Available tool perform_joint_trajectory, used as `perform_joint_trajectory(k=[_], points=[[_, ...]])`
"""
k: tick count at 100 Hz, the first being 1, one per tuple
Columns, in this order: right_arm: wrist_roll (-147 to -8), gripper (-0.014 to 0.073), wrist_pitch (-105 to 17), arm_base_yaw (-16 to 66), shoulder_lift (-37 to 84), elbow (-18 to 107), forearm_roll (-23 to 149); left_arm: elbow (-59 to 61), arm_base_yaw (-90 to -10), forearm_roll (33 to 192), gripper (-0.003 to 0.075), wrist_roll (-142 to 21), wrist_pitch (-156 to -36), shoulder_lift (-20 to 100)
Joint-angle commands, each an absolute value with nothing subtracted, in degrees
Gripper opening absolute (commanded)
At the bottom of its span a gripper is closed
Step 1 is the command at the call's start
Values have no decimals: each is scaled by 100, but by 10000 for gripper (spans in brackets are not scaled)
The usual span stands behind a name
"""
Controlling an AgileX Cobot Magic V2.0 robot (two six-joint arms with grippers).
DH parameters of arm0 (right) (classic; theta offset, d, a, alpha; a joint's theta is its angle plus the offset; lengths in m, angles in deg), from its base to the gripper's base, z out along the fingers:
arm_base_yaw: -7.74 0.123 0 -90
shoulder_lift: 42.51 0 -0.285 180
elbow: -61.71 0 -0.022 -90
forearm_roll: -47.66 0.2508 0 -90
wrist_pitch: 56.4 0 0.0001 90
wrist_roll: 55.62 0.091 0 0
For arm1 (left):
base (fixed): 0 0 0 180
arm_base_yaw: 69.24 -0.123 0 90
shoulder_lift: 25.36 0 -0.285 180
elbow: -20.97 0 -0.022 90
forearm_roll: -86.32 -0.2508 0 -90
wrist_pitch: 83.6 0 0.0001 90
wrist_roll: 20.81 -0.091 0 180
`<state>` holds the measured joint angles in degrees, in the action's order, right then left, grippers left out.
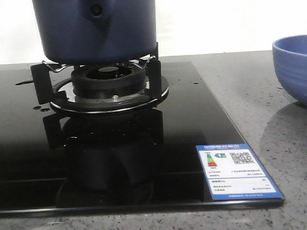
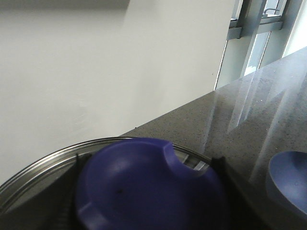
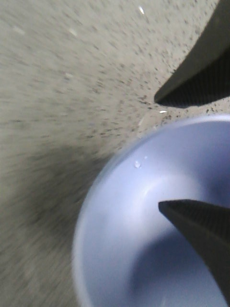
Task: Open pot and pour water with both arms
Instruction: 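Turn bowl upright and set it on the counter with right gripper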
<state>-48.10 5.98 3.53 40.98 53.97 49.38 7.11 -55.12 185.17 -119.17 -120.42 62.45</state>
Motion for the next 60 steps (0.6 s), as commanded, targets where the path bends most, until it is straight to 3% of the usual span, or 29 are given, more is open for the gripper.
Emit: perform_joint_trajectory(k=[1, 10, 15, 24, 60], points=[[-4867, 398, 244, 317, 3400, 5540, 4907, 939, -5469, 18881, 295, -11992, -12325, 6091], [-4867, 328, 166, 317, 2856, 5540, 4933, 939, -5469, 18881, 295, -11992, -12325, 6178], [-4867, 225, 98, 317, 2593, 5540, 4933, 951, -5469, 18881, 295, -11992, -12325, 6256], [-4949, -69, -68, 317, 2125, 5540, 4933, 1013, -5469, 18881, 295, -11992, -12391, 6386], [-4949, -63, -32, 342, 1586, 5530, 4984, 1337, -5469, 18799, 295, -11992, -12591, 6792]])
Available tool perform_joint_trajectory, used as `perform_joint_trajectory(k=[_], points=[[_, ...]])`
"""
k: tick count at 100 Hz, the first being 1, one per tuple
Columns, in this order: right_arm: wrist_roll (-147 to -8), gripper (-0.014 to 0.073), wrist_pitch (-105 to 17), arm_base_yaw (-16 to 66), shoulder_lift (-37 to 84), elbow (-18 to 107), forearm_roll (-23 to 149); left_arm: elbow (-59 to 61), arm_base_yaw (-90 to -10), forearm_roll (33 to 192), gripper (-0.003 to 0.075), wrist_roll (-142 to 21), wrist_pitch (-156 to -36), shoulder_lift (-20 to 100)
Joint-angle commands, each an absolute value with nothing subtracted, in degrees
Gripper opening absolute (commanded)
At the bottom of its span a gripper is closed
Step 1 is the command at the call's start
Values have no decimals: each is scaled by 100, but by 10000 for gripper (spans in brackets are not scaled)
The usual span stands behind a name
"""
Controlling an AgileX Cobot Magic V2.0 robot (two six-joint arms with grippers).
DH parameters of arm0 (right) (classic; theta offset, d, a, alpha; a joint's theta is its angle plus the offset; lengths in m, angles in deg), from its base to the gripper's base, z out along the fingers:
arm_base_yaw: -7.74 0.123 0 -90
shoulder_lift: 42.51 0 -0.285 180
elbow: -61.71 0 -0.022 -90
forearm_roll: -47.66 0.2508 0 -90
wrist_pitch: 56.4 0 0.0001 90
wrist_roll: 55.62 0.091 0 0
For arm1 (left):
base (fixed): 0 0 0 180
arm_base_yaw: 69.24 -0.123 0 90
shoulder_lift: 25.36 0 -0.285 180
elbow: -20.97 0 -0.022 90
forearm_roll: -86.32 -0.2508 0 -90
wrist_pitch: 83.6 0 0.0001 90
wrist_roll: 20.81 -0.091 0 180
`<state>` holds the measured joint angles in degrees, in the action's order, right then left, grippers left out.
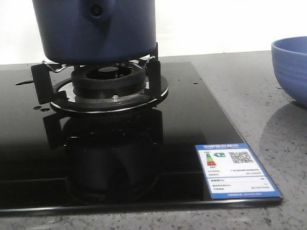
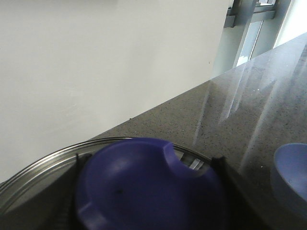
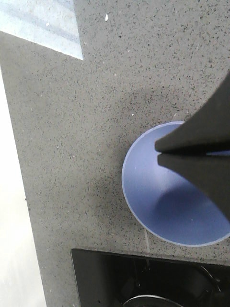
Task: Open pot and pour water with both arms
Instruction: 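Turn bowl upright and set it on the counter with right gripper, then lower the glass lid back onto the pot with left gripper and release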
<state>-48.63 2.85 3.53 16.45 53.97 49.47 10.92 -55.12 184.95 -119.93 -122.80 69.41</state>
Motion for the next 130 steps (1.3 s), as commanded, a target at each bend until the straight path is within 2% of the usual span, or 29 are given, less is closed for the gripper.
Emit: perform_joint_trajectory(k=[1, 80, 87, 97, 105, 110, 130], points=[[-4949, -63, -32, 342, 1586, 5530, 4984, 1337, -5469, 18754, 295, -11992, -12591, 6794], [-4949, -63, -32, 342, 1623, 5519, 4984, 1337, -5469, 18400, 298, -11992, -12887, 7012], [-4949, -63, -63, 342, 1623, 5519, 4984, 1337, -5469, 18372, 341, -11992, -12887, 7012], [-4949, -63, -137, 342, 1623, 5519, 4984, 1340, -5469, 18424, 520, -12131, -12887, 6961], [-4949, -63, -200, 342, 1623, 5519, 4984, 1340, -5482, 18439, 623, -12131, -12783, 6881], [-4949, -63, -293, 342, 1658, 5507, 4984, 1340, -5495, 18439, 643, -12121, -12759, 6788], [-5100, -63, -997, 445, 1656, 5088, 4992, 1340, -5505, 18370, 627, -11979, -12579, 6052]])
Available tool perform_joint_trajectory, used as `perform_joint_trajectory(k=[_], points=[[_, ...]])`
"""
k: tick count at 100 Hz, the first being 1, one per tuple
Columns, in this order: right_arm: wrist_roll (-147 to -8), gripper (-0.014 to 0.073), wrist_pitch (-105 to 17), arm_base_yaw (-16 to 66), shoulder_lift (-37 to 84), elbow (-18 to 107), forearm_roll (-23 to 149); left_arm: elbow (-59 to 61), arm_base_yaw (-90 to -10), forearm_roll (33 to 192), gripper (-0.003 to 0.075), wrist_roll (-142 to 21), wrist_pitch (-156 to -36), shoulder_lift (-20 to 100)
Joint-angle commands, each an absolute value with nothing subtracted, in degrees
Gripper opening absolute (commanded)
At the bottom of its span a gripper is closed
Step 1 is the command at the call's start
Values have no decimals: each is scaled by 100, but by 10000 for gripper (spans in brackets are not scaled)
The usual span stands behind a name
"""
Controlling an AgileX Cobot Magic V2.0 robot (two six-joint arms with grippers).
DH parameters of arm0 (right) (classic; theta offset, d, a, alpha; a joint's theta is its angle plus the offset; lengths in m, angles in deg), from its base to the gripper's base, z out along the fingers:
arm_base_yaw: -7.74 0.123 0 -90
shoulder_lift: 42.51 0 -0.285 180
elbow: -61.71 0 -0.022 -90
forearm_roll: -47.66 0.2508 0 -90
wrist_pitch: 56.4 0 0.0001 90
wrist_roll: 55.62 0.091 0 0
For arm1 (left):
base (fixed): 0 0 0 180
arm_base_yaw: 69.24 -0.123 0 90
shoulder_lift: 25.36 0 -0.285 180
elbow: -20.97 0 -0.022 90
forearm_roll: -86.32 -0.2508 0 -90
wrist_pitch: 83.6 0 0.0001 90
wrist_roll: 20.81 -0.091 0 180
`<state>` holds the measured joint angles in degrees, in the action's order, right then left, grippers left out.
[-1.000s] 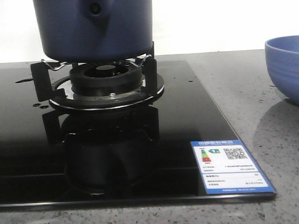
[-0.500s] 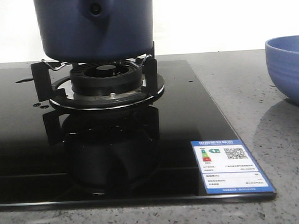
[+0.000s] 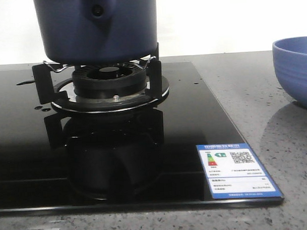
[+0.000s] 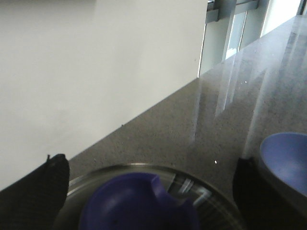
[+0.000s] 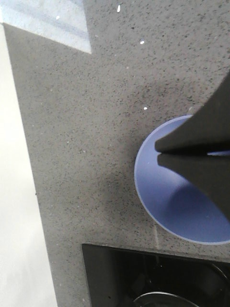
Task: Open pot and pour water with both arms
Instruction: 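Lower the glass lid back onto the pot with left gripper and release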
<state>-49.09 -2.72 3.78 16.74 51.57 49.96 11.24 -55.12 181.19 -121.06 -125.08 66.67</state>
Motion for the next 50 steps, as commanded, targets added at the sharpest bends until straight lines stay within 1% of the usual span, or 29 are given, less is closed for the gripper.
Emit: perform_joint_trajectory(k=[1, 6, 11, 16, 18, 21, 23, 30, 32, 33, 37, 38, 50], points=[[-5126, -63, -1052, 448, 1657, 5042, 4992, 1330, -5526, 18370, 623, -11966, -12581, 6014], [-5281, -63, -1268, 554, 1613, 4863, 4992, 1289, -5575, 18337, 571, -11925, -12526, 5740], [-5482, -63, -1552, 666, 1518, 4624, 4992, 1207, -5655, 18316, 487, -11844, -12389, 5380], [-5671, -63, -1931, 801, 1391, 4329, 4992, 1040, -5769, 18291, 377, -11730, -12194, 5036], [-5745, -63, -2118, 867, 1324, 4185, 4992, 986, -5825, 18287, 349, -11690, -12110, 4878], [-5841, -63, -2373, 958, 1224, 3981, 4992, 832, -5910, 18251, 279, -11531, -11955, 4669], [-5877, -63, -2568, 1029, 1140, 3824, 4992, 730, -5978, 18201, 251, -11420, -11892, 4503], [-5904, -63, -3154, 1264, 828, 3282, 4992, 328, -6223, 17934, 105, -11075, -11611, 3946], [-5904, -63, -3308, 1334, 727, 3171, 4992, 240, -6294, 17871, 68, -11016, -11535, 3777], [-5904, -63, -3358, 1359, 692, 3063, 4992, 149, -6316, 17812, 68, -10973, -11491, 3722], [-5904, -63, -3646, 1503, 477, 2799, 4992, -139, -6439, 17618, -13, -10865, -11383, 3396], [-5904, -63, -3692, 1527, 440, 2645, 4992, -188, -6456, 17590, -24, -10853, -11354, 3342], [-5904, -64, -4376, 1954, -206, 1886, 4992, -1030, -6533, 17327, -20, -10603, -11138, 2568]])
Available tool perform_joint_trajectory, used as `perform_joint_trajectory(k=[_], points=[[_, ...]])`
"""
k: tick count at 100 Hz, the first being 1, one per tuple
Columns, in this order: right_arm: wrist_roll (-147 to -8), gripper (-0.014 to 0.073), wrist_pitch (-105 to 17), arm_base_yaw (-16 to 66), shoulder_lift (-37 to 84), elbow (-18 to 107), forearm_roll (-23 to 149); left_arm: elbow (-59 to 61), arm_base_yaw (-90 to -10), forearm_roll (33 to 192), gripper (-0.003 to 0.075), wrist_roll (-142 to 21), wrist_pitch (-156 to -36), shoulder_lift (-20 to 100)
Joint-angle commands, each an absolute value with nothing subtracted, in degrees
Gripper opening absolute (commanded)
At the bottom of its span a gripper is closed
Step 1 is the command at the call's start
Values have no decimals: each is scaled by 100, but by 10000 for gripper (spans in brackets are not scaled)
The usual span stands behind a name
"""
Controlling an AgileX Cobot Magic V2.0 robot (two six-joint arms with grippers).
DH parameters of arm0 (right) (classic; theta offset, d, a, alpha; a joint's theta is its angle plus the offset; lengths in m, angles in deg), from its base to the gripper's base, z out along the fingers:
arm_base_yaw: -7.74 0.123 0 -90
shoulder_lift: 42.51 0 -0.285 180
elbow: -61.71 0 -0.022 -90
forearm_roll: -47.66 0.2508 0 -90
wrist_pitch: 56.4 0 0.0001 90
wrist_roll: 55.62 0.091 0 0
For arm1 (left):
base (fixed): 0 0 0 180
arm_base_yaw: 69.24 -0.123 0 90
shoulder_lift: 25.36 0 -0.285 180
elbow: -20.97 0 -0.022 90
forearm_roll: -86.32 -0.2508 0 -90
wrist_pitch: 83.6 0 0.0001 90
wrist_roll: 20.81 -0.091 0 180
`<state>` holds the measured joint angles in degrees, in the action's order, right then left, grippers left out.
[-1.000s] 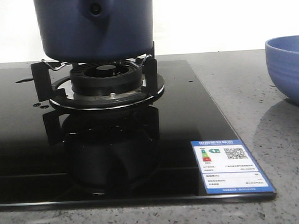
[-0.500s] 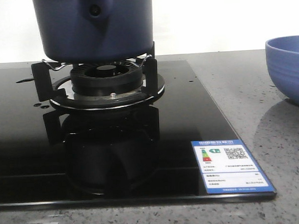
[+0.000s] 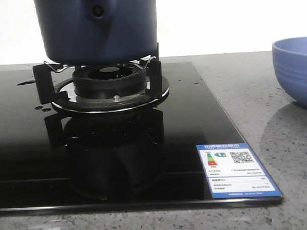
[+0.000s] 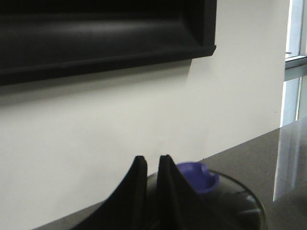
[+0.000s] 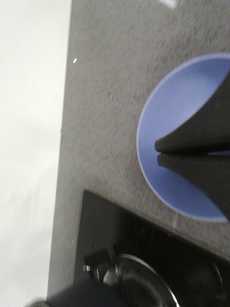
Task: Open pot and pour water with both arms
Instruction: 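Lower the glass lid back onto the pot with left gripper and release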
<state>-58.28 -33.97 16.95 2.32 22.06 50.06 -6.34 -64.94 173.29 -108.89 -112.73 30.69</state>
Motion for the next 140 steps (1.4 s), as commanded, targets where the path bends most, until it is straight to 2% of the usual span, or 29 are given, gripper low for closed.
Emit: perform_joint_trajectory(k=[1, 24, 48, 127, 134, 140], points=[[-5904, -64, -4405, 2001, -281, 1847, 4992, -1124, -6519, 17329, -20, -10571, -11138, 2490], [-5904, -63, -5153, 2490, -1428, 882, 4992, -2458, -6519, 17329, -20, -10442, -11076, 1446], [-5904, -63, -5048, 2495, -1920, 659, 4992, -3346, -6519, 17329, -20, -10442, -10718, 788], [-5904, -63, -5047, 2495, -1920, 659, 4992, -3520, -6519, 17271, -20, -10442, -10670, 732], [-5904, -63, -5047, 2495, -1920, 659, 4992, -3508, -6519, 16502, -20, -10399, -10558, 682], [-5904, -63, -5047, 2495, -1920, 659, 4992, -3508, -6519, 15347, -20, -9507, -10371, 603]])
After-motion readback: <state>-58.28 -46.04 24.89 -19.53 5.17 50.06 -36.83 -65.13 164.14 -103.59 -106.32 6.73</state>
